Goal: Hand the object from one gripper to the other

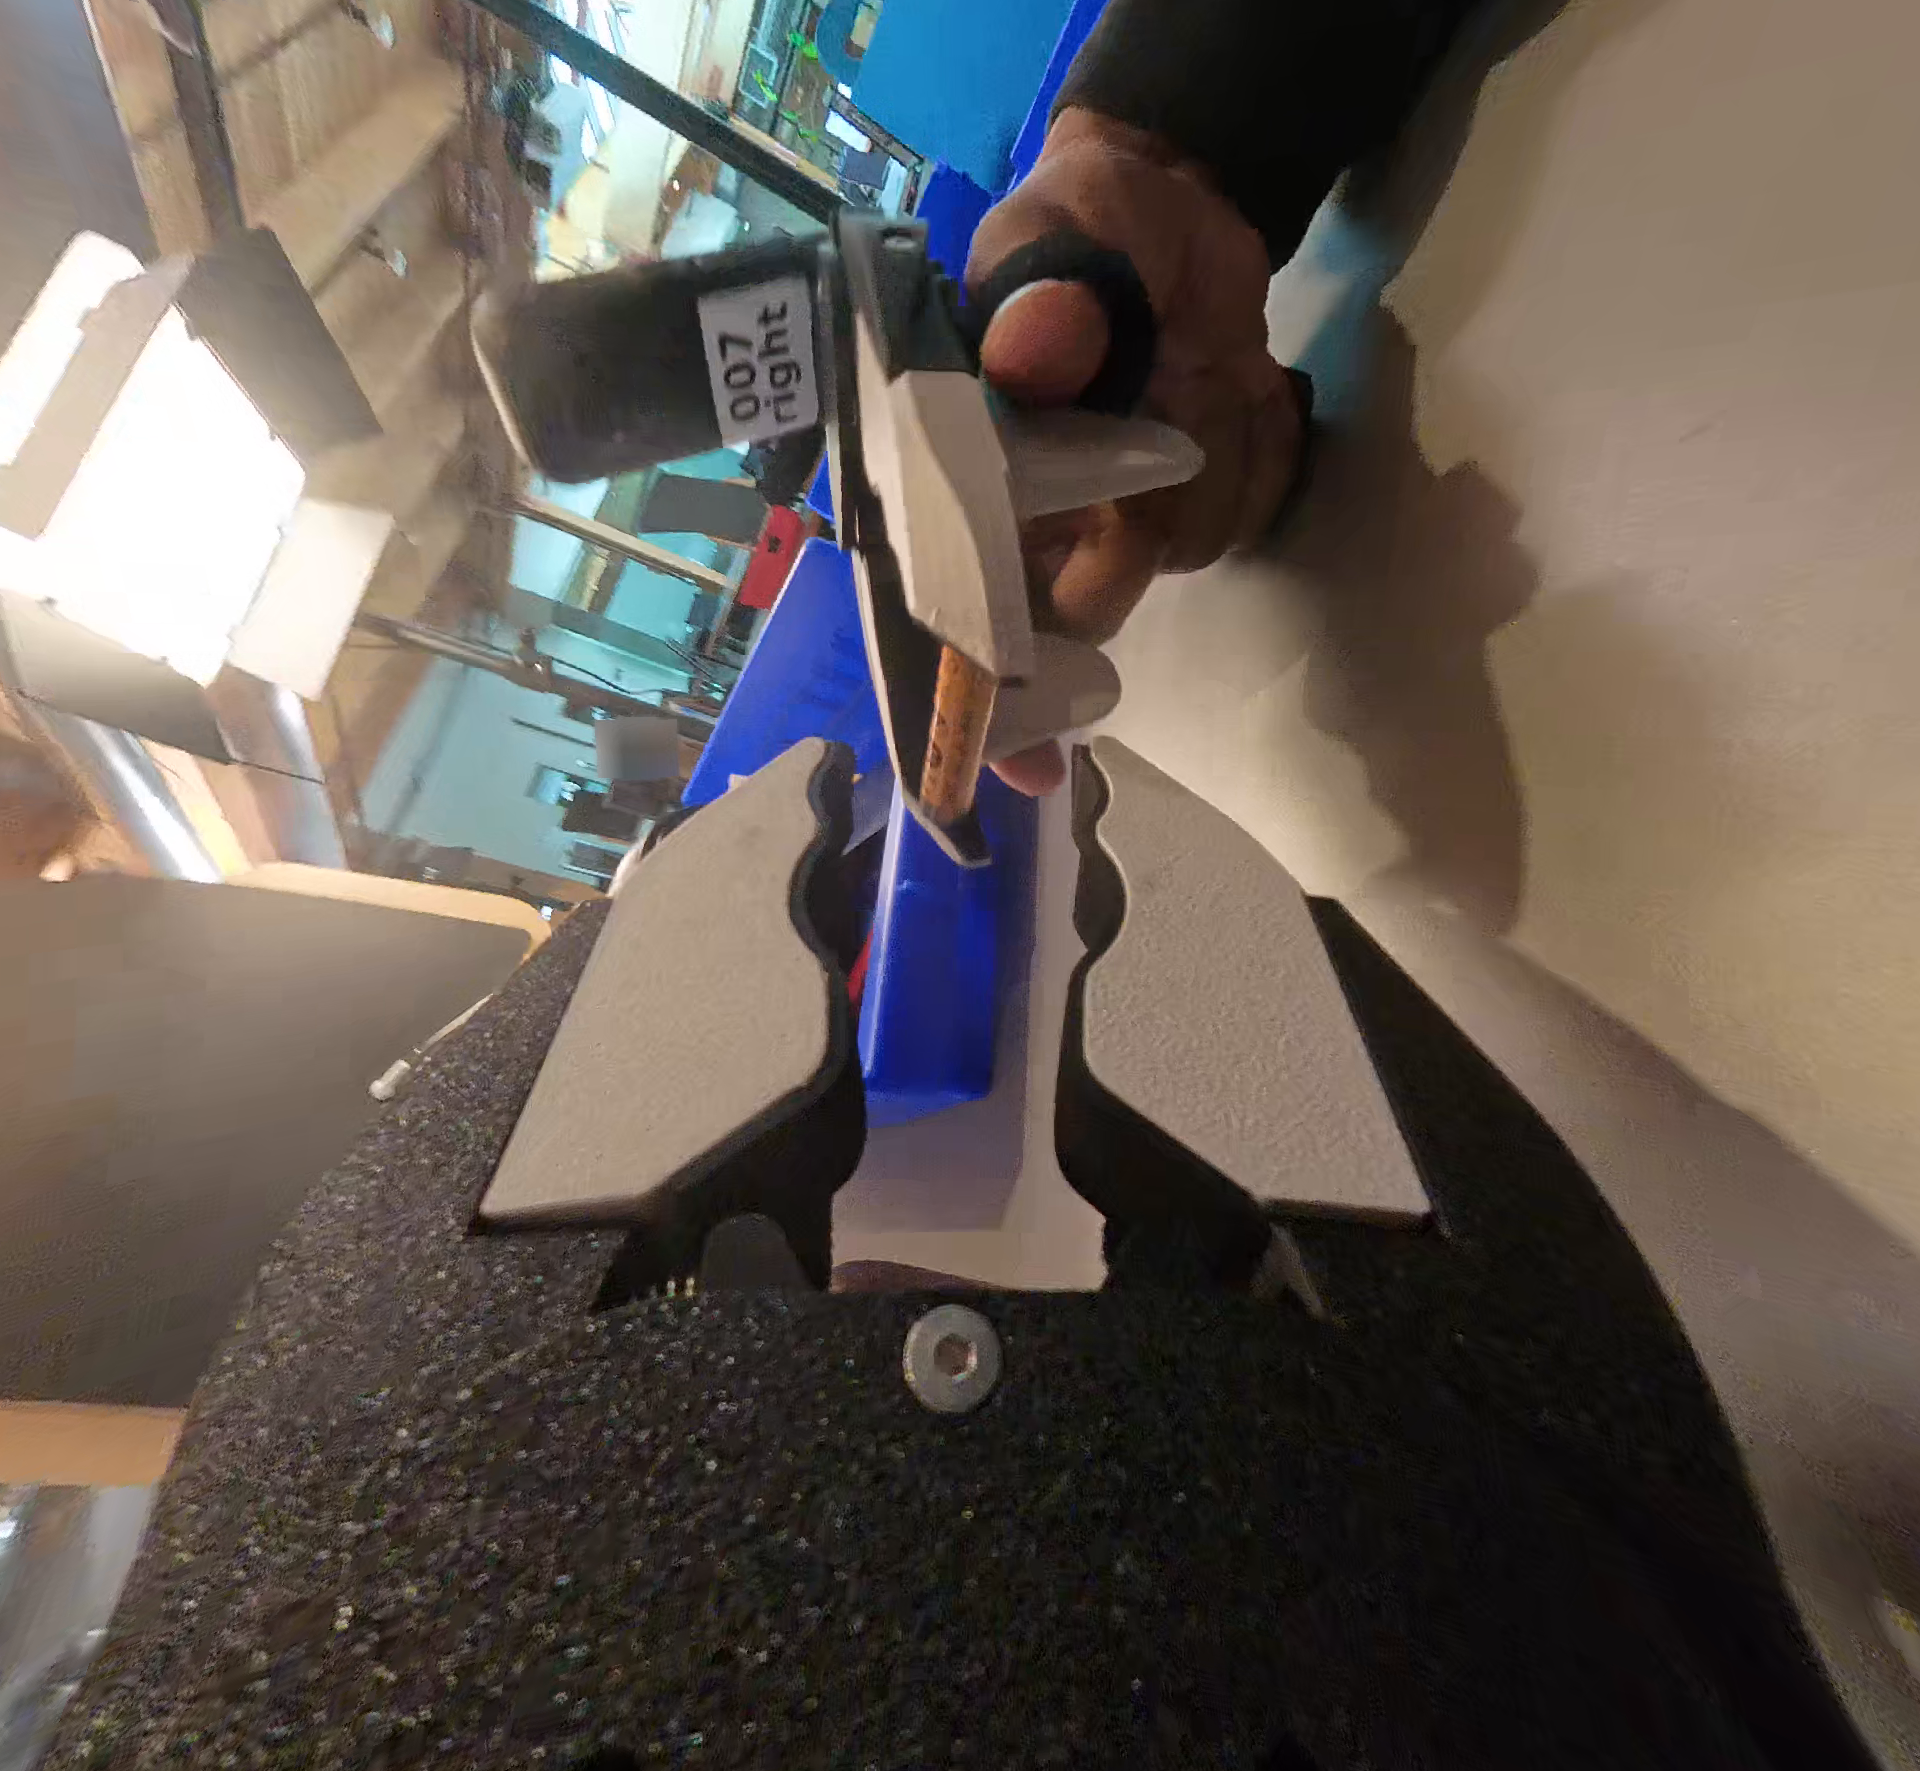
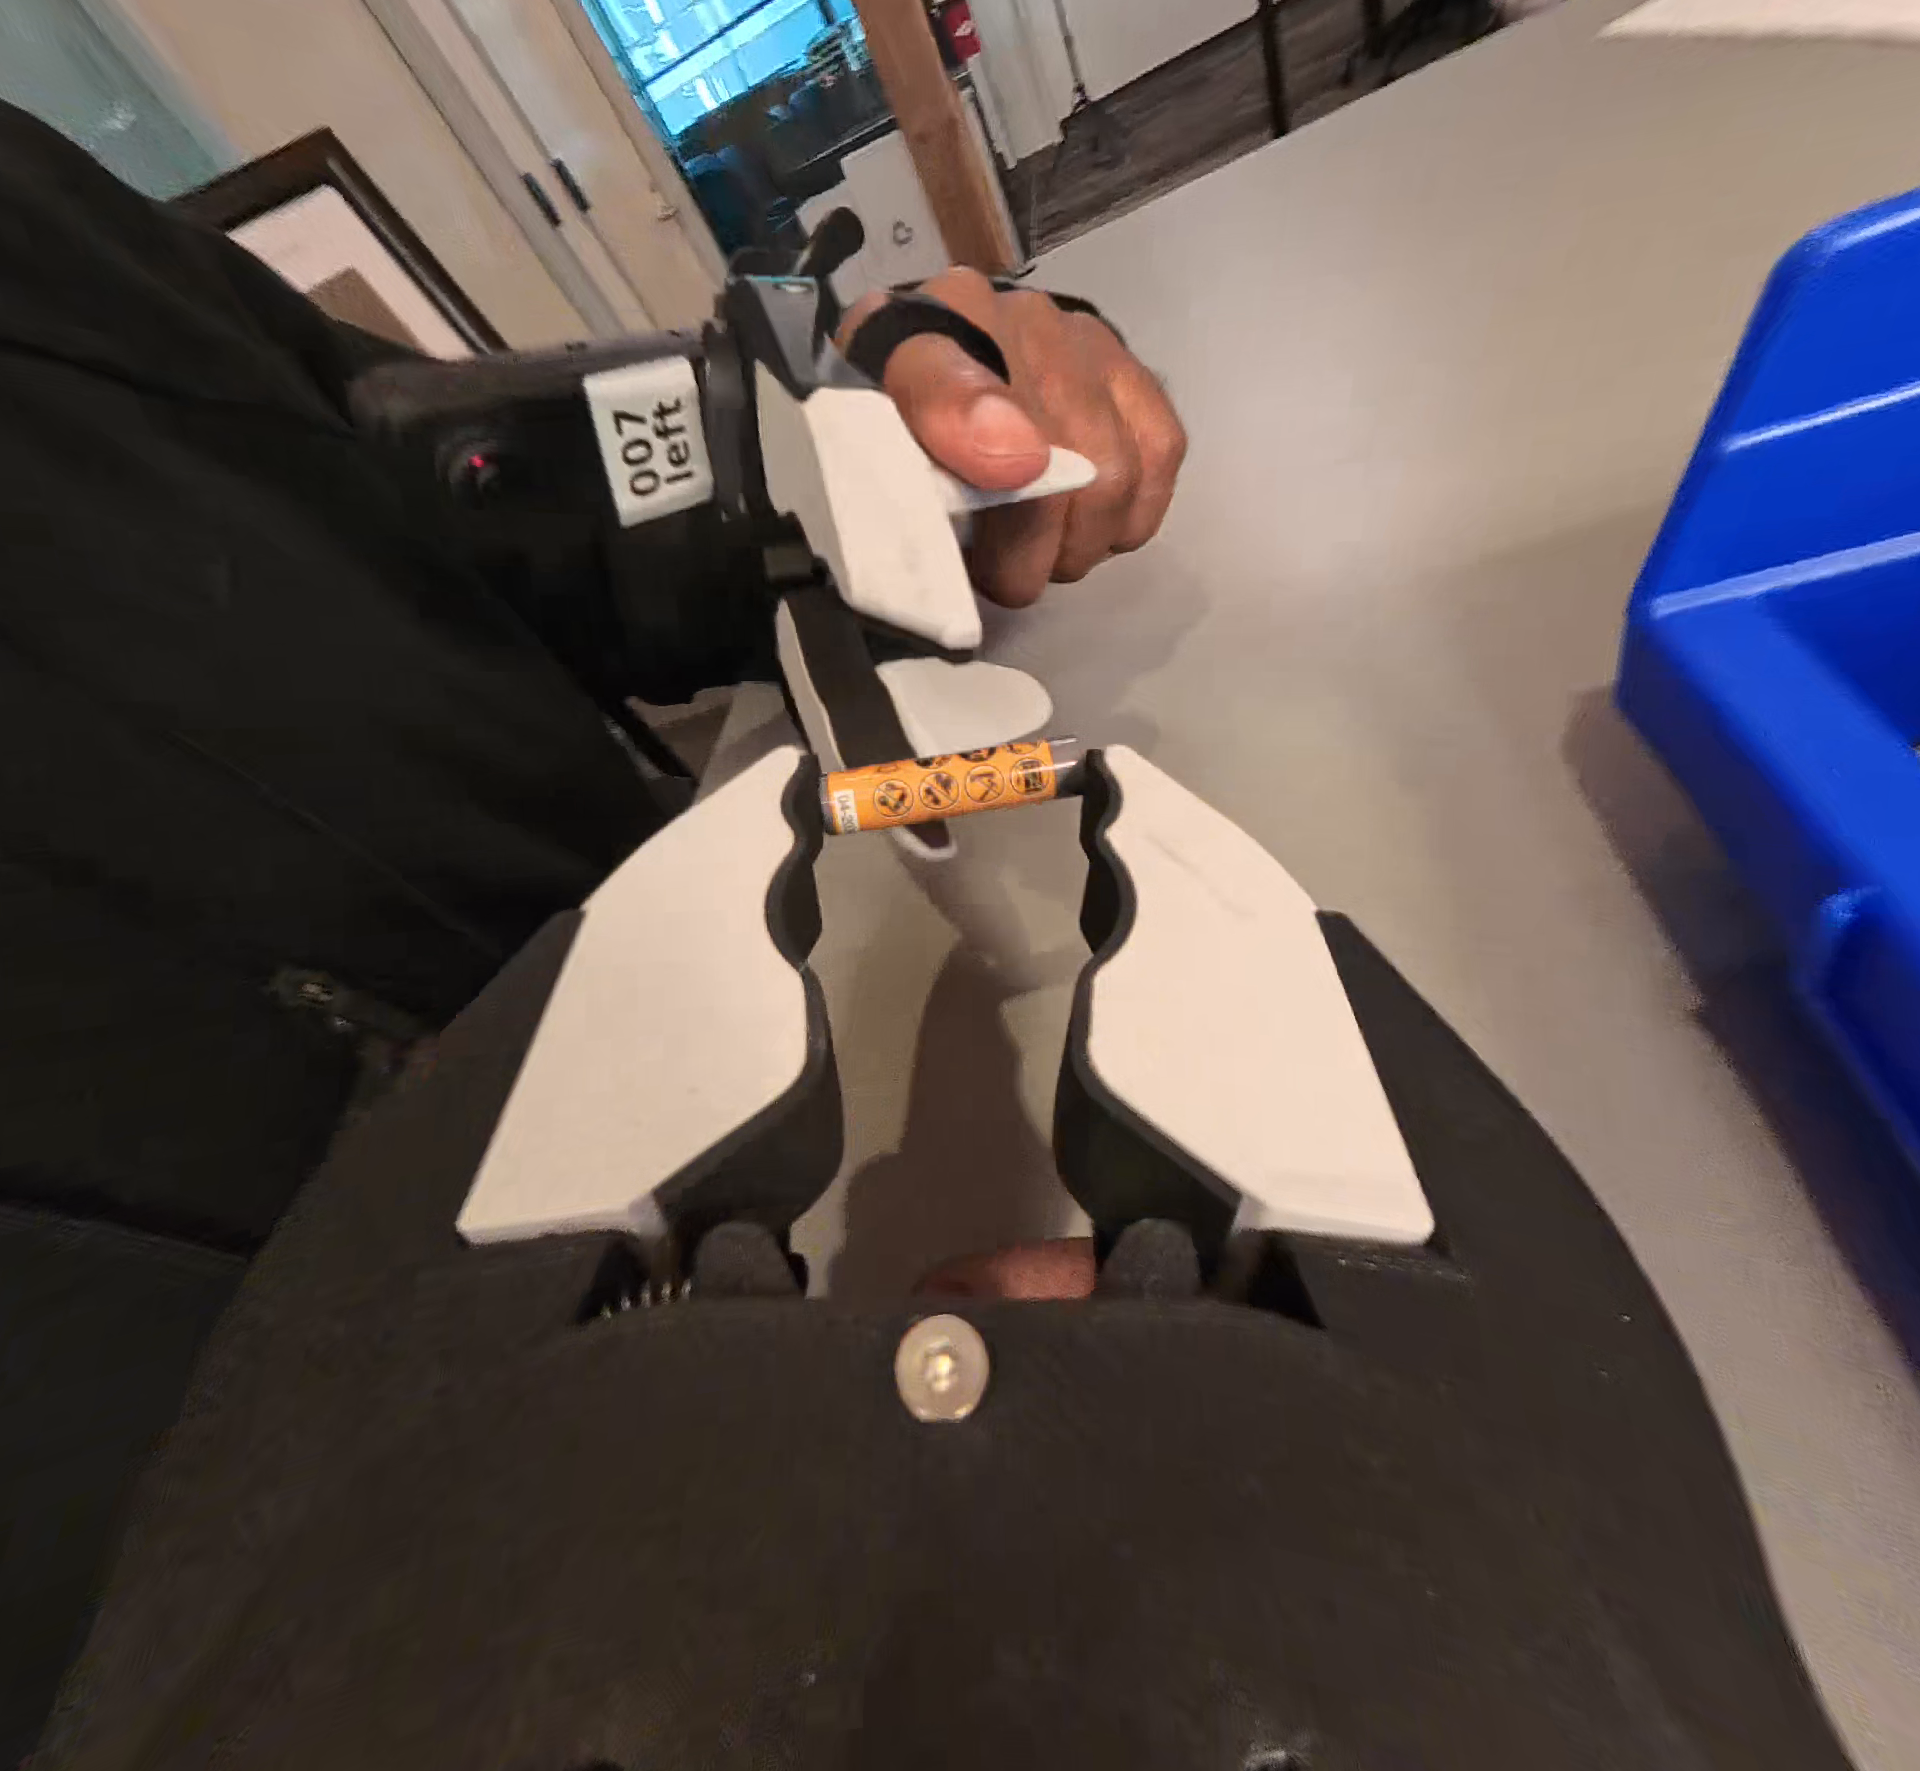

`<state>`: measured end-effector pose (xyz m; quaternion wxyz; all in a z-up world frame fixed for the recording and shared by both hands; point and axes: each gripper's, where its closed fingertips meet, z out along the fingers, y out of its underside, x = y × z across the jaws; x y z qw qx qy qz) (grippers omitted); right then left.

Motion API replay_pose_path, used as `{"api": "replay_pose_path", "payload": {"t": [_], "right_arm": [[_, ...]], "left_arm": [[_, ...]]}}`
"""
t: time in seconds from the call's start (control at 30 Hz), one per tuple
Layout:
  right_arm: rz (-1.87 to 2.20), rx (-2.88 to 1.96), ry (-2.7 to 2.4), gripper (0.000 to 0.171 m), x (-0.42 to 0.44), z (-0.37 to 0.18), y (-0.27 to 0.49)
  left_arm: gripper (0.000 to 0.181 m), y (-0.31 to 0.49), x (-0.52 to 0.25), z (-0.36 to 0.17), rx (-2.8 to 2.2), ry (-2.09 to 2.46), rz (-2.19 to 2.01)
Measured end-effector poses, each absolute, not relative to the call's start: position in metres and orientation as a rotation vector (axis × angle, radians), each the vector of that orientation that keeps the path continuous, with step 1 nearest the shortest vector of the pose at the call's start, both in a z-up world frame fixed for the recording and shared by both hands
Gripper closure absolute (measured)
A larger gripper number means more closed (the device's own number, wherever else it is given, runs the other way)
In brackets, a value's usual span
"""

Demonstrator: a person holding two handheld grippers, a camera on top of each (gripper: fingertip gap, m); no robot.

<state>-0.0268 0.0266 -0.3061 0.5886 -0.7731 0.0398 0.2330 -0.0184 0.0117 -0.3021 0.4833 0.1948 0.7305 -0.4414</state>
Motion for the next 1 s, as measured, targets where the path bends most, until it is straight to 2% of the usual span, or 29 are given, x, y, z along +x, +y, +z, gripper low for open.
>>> {"api": "replay_pose_path", "payload": {"t": [0.03,0.17,0.23,0.33,0.47,0.6,0.73,0.83,0.93,0.97,1.0], "right_arm": [[0.583,-1.803,0.089,0.122,-0.031,-0.307,0.027],[0.620,-1.832,0.060,0.122,-0.043,-0.310,0.030],[0.550,-1.840,0.067,0.122,-0.038,-0.311,0.031],[0.270,-1.815,0.021,0.112,-0.017,-0.304,0.030],[-0.307,-1.770,-0.223,0.106,0.003,-0.293,0.020],[-0.704,-1.748,-0.504,0.103,-0.003,-0.298,0.021],[-0.804,-1.721,-0.593,0.105,-0.013,-0.301,0.028],[-0.801,-1.731,-0.604,0.116,-0.015,-0.305,0.028],[-0.748,-1.758,-0.584,0.119,-0.015,-0.308,0.028],[-0.711,-1.782,-0.539,0.120,-0.011,-0.308,0.028],[-0.645,-1.806,-0.476,0.121,-0.008,-0.309,0.027]], "left_arm": [[0.140,0.009,-0.019,-0.304,0.491,1.764,-1.057],[0.169,0.003,-0.021,-0.309,0.504,1.749,-1.026],[0.170,0.005,-0.015,-0.311,0.411,1.839,-1.066],[0.170,0.010,-0.002,-0.309,0.133,1.995,-1.212],[0.169,0.011,-0.002,-0.308,-0.295,2.271,-1.618],[0.169,0.005,-0.014,-0.307,-0.745,2.485,-2.077],[0.169,0.000,-0.025,-0.308,-0.943,2.584,-2.284],[0.169,-0.005,-0.032,-0.307,-0.969,2.633,-2.345],[0.169,-0.007,-0.030,-0.308,-0.976,2.617,-2.331],[0.166,-0.006,-0.025,-0.308,-0.946,2.582,-2.294],[0.154,-0.004,-0.020,-0.308,-0.888,2.539,-2.232]]}}
